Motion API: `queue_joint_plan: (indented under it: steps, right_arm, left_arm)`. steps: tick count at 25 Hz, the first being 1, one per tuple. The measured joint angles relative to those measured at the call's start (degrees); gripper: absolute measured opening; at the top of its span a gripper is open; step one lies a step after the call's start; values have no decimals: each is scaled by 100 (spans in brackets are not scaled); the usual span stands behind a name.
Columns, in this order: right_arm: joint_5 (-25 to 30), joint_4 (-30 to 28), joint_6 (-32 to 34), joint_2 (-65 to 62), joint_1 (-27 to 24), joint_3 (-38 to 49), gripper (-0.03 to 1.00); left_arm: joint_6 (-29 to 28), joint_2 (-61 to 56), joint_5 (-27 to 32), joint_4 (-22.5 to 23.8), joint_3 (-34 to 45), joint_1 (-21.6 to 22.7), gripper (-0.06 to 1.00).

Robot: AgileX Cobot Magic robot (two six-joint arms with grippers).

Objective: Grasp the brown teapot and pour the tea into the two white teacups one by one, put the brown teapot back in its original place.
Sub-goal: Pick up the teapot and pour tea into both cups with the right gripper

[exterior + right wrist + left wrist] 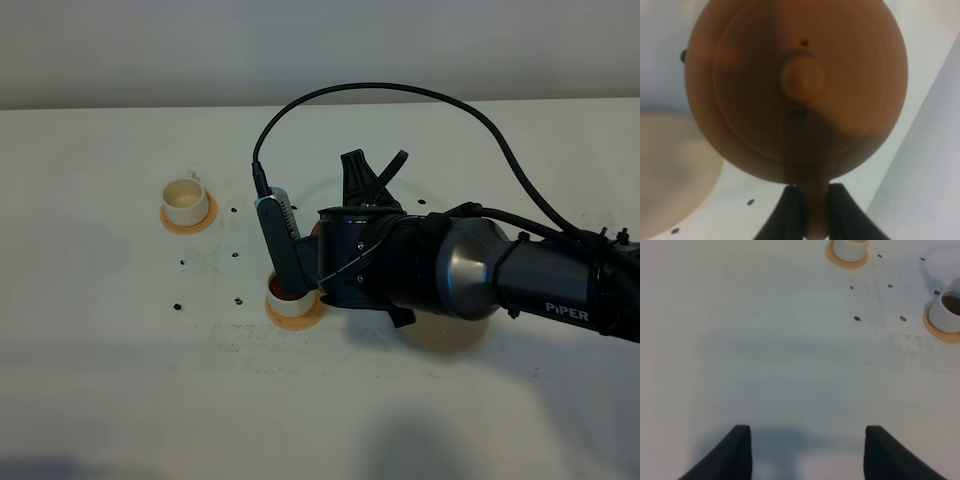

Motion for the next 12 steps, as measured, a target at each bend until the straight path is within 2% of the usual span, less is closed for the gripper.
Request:
queue_joint_plan:
  steps: [7,12]
  right_arm:
    - [409,657,20,-69,-30,-481,12]
    - [498,2080,39,-125,-417,-1014,12]
  left_arm:
    - [0,0,0,5,0,0,48]
    - [0,0,0,5,0,0,48]
